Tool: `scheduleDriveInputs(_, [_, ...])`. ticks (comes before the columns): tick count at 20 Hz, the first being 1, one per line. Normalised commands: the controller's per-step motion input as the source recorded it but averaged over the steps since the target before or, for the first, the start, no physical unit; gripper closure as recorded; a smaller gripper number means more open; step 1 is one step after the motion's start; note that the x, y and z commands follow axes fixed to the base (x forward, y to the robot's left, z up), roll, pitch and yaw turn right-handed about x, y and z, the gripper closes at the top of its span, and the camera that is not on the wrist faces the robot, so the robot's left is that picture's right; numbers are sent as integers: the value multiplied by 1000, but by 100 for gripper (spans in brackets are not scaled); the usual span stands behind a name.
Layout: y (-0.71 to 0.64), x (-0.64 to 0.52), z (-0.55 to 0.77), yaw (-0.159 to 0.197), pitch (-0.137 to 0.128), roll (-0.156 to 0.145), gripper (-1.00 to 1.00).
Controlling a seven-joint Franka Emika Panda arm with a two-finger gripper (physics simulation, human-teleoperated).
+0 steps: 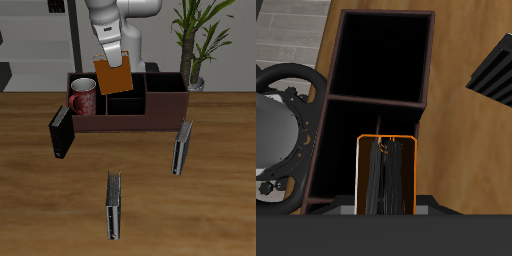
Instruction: Place the red mug into the back desk caddy's left compartment and place the orange book into the back desk caddy's front compartment
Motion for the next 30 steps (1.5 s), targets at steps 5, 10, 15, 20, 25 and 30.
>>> scheduleDriveInputs(5, [73, 13, -38, 130, -43, -1, 100])
scheduleDriveInputs(10, [-171, 157, 178, -14, -76, -84, 100])
scheduleDriveInputs(15, [-137, 42, 94, -108, -6, -72, 100])
scheduleDriveInputs(20, [-54, 12, 162, -100, -30, -49, 100])
scheduleDriveInputs(25, [39, -18, 148, -181, 16, 1, 100])
scheduleDriveInputs(30, [24, -21, 108, -119, -16, -10, 100])
